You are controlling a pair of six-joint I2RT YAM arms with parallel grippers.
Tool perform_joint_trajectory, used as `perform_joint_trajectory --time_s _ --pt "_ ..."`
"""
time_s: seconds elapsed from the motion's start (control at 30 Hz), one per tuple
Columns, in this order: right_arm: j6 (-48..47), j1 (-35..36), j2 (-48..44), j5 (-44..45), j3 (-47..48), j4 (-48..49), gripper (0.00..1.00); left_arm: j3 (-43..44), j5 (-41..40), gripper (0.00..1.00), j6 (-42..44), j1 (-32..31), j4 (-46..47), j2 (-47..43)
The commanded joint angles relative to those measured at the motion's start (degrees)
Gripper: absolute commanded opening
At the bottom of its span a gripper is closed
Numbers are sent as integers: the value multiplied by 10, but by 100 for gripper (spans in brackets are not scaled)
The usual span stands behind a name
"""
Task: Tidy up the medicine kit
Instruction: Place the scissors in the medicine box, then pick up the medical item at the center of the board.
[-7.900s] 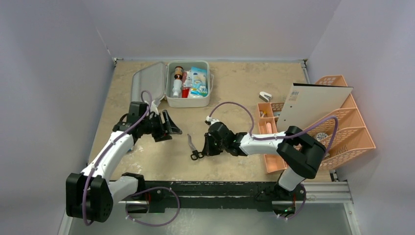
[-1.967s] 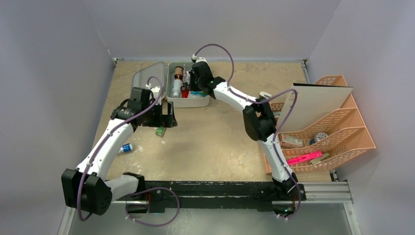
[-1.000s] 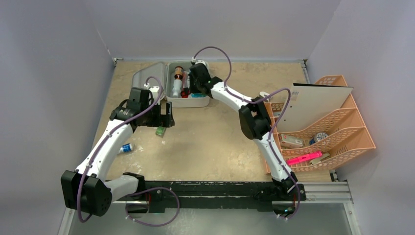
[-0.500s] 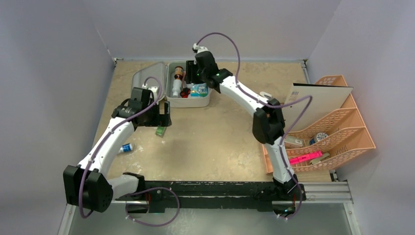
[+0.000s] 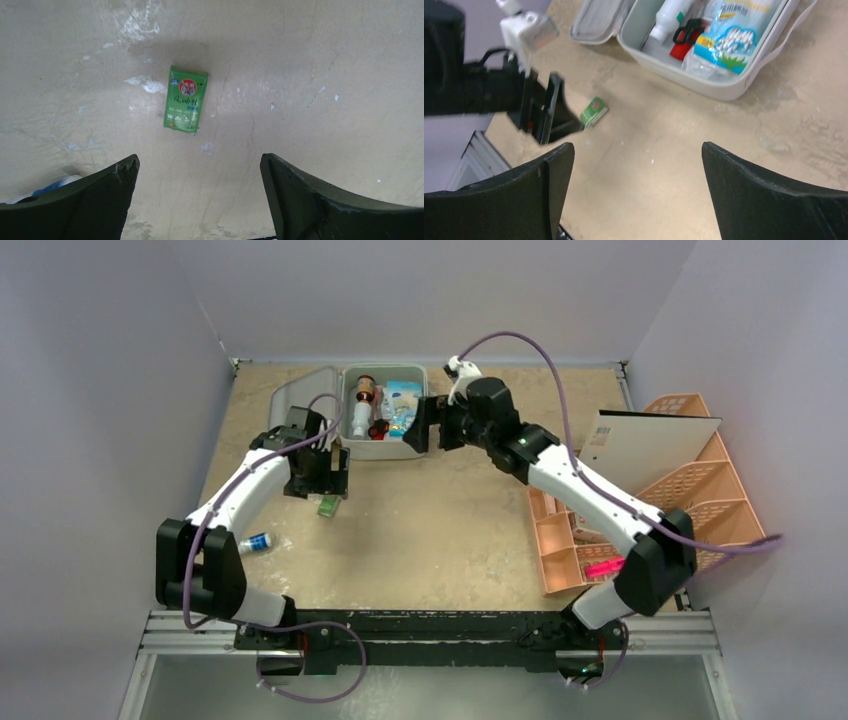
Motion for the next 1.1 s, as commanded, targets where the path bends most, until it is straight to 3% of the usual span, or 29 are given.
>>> perform_joint_trajectory --time_s 0.0,0.23,0.33,0.63,0.97,1.07 --pt "14 -3 -93 -45 -65 9 99 49 -20 89 39 5 -6 33" --pt "49 -3 -206 -64 -191 16 99 48 -33 82 59 7 -10 90" --pt "55 -2 -230 -59 -221 22 99 39 -2 78 71 10 7 103" --pt "56 -2 -269 -71 -227 6 99 63 11 64 84 11 7 162" --pt "57 -3 -271 -68 -227 11 99 87 7 64 96 13 12 219" --pt "58 -3 -271 -67 -227 8 99 97 14 59 99 13 7 231"
